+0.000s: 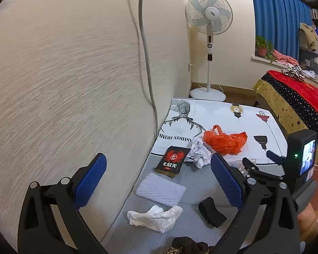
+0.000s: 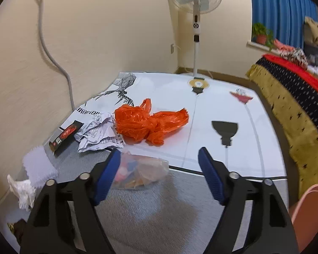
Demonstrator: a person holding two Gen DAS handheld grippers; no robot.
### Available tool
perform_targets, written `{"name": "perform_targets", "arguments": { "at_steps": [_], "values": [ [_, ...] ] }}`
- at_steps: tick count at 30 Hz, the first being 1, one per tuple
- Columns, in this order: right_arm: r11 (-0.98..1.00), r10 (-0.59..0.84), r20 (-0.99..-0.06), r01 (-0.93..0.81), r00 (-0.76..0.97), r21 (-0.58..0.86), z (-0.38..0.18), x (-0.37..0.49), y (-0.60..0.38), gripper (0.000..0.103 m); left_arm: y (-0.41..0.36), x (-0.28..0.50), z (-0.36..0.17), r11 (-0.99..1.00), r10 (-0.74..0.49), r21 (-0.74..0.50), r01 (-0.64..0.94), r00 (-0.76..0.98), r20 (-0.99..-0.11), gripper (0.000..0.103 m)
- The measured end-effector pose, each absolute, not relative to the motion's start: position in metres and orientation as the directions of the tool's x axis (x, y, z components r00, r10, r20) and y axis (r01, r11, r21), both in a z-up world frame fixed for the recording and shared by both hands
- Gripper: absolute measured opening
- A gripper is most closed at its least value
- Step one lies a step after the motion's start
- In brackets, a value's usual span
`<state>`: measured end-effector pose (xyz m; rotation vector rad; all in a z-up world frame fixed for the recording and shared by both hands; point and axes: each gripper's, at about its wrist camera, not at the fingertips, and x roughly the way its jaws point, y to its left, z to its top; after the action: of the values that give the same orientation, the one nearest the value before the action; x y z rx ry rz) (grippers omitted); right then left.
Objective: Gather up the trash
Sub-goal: 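Lower the right gripper onto the clear plastic bag and close it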
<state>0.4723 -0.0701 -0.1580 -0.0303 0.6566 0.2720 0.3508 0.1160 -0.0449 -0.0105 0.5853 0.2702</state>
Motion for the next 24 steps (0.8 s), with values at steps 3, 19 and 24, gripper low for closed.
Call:
{"name": "perform_targets", "arguments": {
  "at_steps": [3,19,24],
  "values": [
    [0.962,0.253,-0.621,-0.260,0.742,0.082,-0.165,0.479,-0.068,0.069,0.117,0.355,-0.047,0.967,0.237,0.056,-0.249,0.791,-0.563,0.095],
    [0.954,0.259,-0.603,-0.296,0.754,0.039,-0.154,0.465,-0.066,0.008,0.115,0.359,-0.053,0.966,0.247,0.079,-0.245,0.796,-0.553,0.095],
    [0.956,0.259,-0.552,-0.292,0.793,0.028,-0.091,0.434,-0.092,0.008,0.115,0.354,-0.048,0.972,0.219,0.035,-0.234,0.832,-0.509,0.095]
  ]
}}
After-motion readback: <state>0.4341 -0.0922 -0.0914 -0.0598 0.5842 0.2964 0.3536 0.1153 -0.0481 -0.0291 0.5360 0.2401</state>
